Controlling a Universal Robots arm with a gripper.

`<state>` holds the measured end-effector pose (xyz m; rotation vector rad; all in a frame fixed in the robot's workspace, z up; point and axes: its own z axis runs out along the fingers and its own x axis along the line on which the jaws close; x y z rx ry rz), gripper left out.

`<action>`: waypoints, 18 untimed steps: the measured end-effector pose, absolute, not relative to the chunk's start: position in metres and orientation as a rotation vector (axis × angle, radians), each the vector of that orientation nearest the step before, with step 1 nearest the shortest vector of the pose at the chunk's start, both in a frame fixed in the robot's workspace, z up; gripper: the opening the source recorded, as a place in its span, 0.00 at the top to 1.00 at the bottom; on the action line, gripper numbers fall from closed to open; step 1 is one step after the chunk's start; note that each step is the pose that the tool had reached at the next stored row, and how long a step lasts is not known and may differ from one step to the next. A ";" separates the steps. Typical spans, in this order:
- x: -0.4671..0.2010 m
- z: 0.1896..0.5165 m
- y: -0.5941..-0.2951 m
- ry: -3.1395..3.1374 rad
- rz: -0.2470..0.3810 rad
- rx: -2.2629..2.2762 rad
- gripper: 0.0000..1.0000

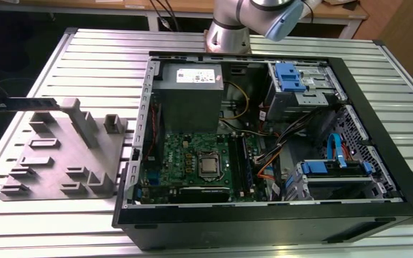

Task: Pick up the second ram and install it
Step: 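Pick up the second ram and move it above second insertion slot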

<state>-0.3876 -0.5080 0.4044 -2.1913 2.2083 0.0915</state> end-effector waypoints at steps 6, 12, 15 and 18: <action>-0.374 0.404 -0.508 2.208 0.091 -2.191 0.92; -0.358 0.404 -0.508 2.208 0.092 -2.191 0.92; -0.351 0.404 -0.508 2.208 0.092 -2.191 0.92; -0.342 0.404 -0.508 2.208 0.092 -2.191 0.92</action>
